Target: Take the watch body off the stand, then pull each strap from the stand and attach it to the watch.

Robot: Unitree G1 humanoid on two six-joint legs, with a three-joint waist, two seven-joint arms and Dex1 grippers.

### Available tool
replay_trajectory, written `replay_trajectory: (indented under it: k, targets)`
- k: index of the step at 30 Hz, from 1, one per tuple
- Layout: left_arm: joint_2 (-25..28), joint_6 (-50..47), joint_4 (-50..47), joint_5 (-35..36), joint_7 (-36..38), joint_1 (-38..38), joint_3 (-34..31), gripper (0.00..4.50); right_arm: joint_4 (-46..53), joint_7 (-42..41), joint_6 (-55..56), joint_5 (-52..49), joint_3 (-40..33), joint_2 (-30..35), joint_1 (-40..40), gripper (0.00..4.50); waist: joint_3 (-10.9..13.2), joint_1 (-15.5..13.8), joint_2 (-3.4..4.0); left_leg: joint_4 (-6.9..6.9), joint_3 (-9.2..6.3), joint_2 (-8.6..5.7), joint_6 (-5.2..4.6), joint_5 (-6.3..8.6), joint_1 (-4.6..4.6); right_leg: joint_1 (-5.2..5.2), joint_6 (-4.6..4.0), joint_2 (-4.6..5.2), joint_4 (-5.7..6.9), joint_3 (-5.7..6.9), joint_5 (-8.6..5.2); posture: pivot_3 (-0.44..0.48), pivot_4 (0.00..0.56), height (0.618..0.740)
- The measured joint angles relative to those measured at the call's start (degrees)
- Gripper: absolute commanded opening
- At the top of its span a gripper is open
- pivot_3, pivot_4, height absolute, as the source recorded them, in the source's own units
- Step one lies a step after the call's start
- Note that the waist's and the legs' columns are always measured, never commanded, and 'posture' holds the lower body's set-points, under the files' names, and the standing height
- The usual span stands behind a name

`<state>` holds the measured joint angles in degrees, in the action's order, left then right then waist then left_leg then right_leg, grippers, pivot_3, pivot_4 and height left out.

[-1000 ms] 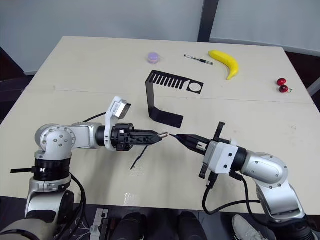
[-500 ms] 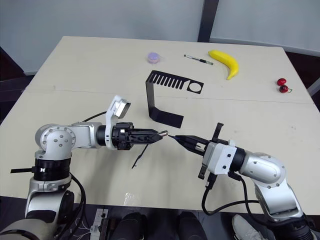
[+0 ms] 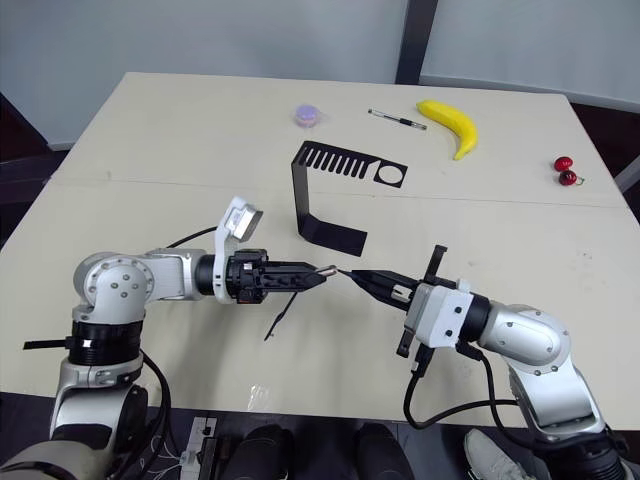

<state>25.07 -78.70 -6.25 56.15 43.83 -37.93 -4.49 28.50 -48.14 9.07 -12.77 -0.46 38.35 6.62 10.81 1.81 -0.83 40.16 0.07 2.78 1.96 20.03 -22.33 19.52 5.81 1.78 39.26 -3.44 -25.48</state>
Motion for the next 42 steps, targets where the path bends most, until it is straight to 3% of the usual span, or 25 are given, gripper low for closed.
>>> replay_trajectory:
  k: [42]
  targets:
    - [-0.44,0.49,-0.13,0.68,-2.95,0.01,0.06,1.59,-3.38,-0.37,3.43,0.00,2.12,0.02,0.98,0.00,0.00,0.00,0.00,0.01,0.00,0.01,0.00,0.00,0.00,0.00,0.00,0.03,0.01,0.00,0.00,0.000,0.150,0.740]
